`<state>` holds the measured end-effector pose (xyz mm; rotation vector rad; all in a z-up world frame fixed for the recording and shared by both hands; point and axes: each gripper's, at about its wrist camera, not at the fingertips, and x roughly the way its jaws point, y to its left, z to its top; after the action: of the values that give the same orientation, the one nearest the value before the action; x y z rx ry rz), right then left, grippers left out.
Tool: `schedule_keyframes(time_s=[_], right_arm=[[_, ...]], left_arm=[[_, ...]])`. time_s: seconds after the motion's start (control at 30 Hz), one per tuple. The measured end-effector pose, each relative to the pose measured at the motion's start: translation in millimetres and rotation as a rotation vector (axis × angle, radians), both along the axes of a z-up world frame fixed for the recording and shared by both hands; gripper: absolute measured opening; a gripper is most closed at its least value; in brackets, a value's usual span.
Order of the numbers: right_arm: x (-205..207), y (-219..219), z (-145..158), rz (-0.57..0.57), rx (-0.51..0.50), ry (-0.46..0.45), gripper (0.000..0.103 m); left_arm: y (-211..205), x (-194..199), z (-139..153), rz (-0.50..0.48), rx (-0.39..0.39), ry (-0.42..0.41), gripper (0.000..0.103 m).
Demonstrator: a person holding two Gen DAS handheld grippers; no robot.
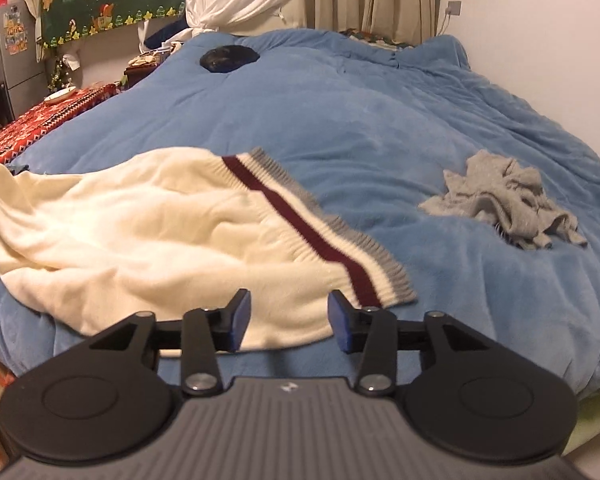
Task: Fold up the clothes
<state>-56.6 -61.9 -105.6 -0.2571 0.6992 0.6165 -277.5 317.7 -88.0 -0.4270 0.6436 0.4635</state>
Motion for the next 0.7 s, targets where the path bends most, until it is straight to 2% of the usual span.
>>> schedule_keyframes(time_s=[0.13,0.23,0.37,0.53,0.7], right_arm=[[-4,1,-9,0.004,-0.034,-0.026,0.065],[-3,-1,-16,0.005,-0.046,-0.026,0.067],[-3,-5,-23,0.002,-0.049,-0.021,0.077],[-2,-8,-29,-0.003,-0.051,-0.020,0.077],[-2,-6,-31,0.009,-0.075,-0.049,0.077]], left_arm=[[-15,9,-15,-0.058,-0.093,-0.003,0.049],[-23,20,-27,-0.083,-0.141,0.009,0.049],[-21,37,-47,-0.079,-0.221,0.019,0.049],[-5,55,-70,-0.010,-0.309,0.031,0.048],[11,62,-78,0.071,-0.362,-0.003,0.027]])
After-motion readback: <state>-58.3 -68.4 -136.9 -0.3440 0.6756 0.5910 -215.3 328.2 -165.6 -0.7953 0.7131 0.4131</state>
